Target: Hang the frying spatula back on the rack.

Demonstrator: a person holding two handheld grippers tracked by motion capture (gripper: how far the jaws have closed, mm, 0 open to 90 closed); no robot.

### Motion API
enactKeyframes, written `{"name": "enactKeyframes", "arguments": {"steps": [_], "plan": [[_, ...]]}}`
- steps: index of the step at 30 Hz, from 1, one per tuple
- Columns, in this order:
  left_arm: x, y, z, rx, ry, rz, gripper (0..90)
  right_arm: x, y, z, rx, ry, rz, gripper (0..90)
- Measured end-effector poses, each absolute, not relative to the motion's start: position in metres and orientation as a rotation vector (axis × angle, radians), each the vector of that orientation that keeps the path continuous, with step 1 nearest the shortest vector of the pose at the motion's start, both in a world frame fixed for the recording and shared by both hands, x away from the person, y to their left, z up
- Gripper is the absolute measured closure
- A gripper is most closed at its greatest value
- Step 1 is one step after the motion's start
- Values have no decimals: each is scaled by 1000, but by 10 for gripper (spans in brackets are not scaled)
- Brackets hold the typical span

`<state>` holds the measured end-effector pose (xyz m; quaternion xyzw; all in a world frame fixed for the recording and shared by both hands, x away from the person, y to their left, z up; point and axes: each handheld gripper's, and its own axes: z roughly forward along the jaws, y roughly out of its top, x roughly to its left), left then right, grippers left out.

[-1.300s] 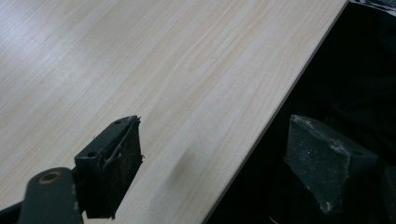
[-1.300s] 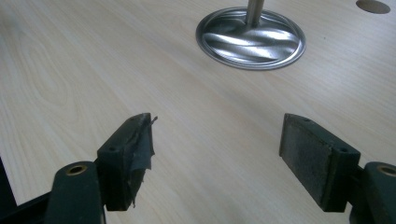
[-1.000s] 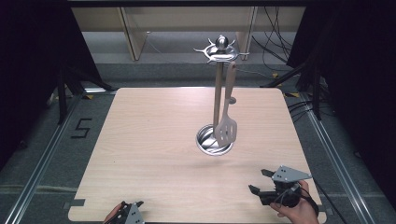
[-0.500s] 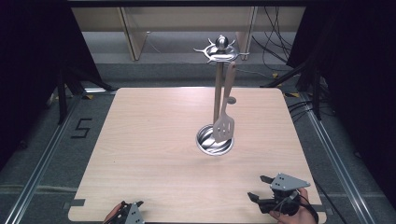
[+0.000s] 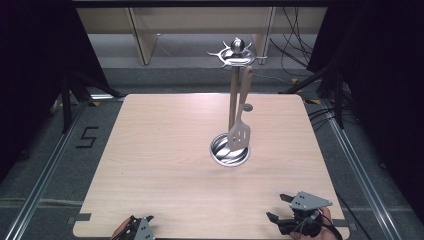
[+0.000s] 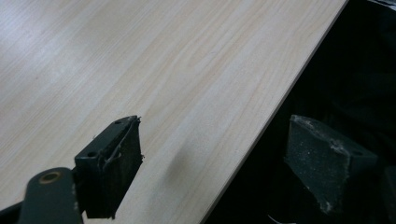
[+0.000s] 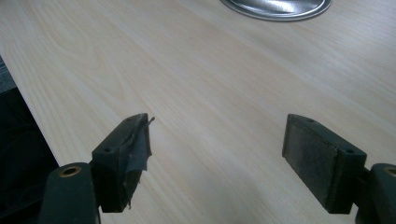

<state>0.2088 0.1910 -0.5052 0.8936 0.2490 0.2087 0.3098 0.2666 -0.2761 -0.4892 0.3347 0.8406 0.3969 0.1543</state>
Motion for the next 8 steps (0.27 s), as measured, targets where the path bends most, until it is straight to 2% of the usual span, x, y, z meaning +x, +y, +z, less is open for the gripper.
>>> {"name": "enactKeyframes", "arguments": {"steps": [8], "plan": [[209,191,-505,2357,660,551,177,267,-276,-492,962,2408,1129,244]]}}
